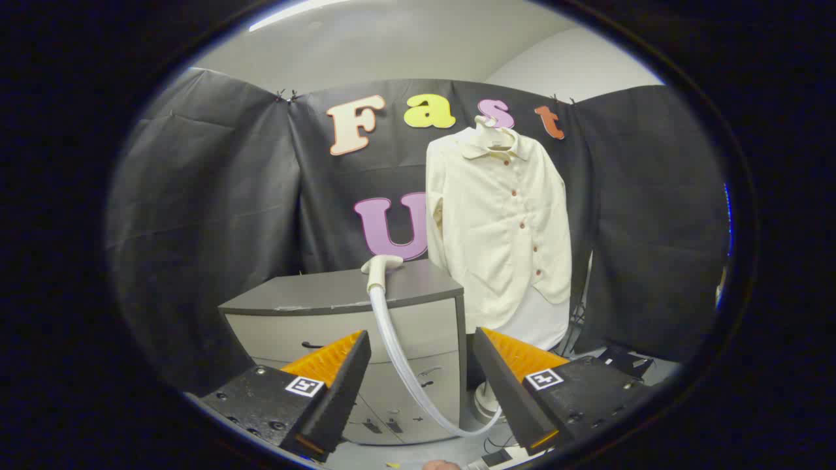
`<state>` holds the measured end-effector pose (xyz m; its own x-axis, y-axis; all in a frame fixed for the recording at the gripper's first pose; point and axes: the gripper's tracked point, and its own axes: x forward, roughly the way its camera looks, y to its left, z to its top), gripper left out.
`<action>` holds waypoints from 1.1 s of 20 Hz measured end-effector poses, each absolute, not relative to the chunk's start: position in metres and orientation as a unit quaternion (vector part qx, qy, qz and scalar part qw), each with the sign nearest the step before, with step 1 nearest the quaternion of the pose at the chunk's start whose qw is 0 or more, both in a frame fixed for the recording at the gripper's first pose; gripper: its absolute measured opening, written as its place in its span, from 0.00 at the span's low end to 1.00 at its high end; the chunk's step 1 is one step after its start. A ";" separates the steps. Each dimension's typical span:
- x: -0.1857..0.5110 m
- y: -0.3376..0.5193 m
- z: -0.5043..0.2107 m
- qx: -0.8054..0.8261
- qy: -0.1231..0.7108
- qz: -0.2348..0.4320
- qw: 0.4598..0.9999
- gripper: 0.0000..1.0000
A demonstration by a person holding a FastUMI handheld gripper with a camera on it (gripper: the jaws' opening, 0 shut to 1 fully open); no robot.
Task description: Iron the clothes twice with a garment steamer, once on the left side and once on the right side.
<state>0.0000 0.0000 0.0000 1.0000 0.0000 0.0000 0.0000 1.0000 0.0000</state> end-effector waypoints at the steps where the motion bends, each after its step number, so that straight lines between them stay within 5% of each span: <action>1: 0.001 0.003 0.002 -0.001 -0.003 0.001 1.000 0.97; 22: 0.073 0.053 0.010 -0.031 0.003 0.031 0.999 0.97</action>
